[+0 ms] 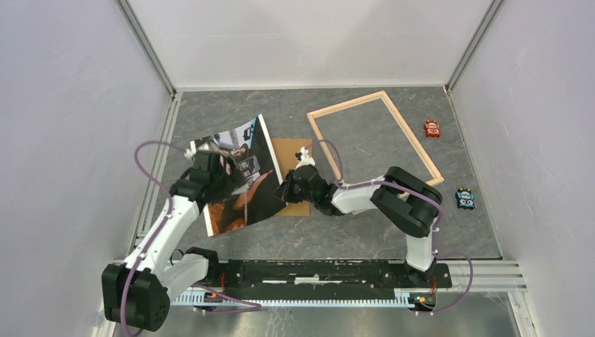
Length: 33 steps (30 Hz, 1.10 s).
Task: Put the photo into the frame
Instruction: Pick up the photo at the center of the board, then turn over the photo from the photo frame.
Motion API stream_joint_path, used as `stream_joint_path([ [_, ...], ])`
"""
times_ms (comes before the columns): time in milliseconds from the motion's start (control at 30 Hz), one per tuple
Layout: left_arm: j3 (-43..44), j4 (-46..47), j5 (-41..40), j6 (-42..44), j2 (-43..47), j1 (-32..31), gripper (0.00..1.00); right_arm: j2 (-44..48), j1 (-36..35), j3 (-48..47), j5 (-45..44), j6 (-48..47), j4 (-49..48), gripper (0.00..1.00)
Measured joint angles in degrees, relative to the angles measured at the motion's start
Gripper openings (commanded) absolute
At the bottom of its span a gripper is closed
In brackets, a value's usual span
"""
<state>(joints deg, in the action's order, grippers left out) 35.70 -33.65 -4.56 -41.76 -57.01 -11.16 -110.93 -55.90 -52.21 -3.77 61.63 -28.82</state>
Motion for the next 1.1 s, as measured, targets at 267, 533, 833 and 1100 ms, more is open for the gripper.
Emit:
stream_joint_path([
  [267,26.1,2.01,-1.31,6.38,1.88,-8.83,1.0,16.48,14.27,-3.02,8.46,-21.64,19.96,0.0],
  [533,30.14,7.39,-1.29,7.08,-0.61,-18.12,1.0,34.25,24.02,-17.35,-13.73,-56.46,47.23,0.0],
  [833,33.51,9.05,0.24,8.76,-8.74,-19.74,1.0,46.77,23.3,-20.0,-38.36,-79.73,54.23,0.0],
  [1100,31.76,11.1,-0.28,12.41,-7.87,-19.74,1.0,36.85,14.8,-3.78,-42.97,-79.84,54.71,0.0],
])
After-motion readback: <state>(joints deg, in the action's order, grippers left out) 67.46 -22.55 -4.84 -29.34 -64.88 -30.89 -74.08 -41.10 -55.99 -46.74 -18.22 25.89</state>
